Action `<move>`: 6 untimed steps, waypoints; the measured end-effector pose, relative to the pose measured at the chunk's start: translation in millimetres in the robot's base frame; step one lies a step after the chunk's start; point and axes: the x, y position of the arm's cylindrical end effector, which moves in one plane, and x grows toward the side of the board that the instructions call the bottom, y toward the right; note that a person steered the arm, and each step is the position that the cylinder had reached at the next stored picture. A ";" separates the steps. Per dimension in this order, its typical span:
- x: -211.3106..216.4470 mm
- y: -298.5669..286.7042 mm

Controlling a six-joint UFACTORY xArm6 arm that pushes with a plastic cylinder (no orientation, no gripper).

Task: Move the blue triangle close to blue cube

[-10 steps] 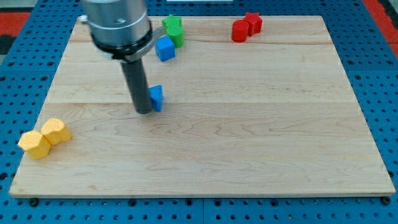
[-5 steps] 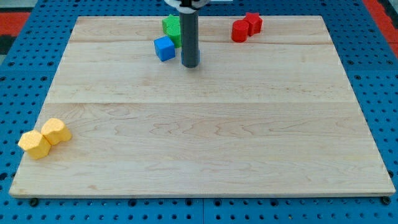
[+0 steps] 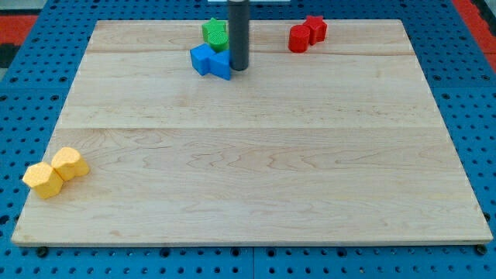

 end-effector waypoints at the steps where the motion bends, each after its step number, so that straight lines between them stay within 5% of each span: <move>1: 10.9 -3.9; 2: 63.4 29.0; 6: 140.9 34.0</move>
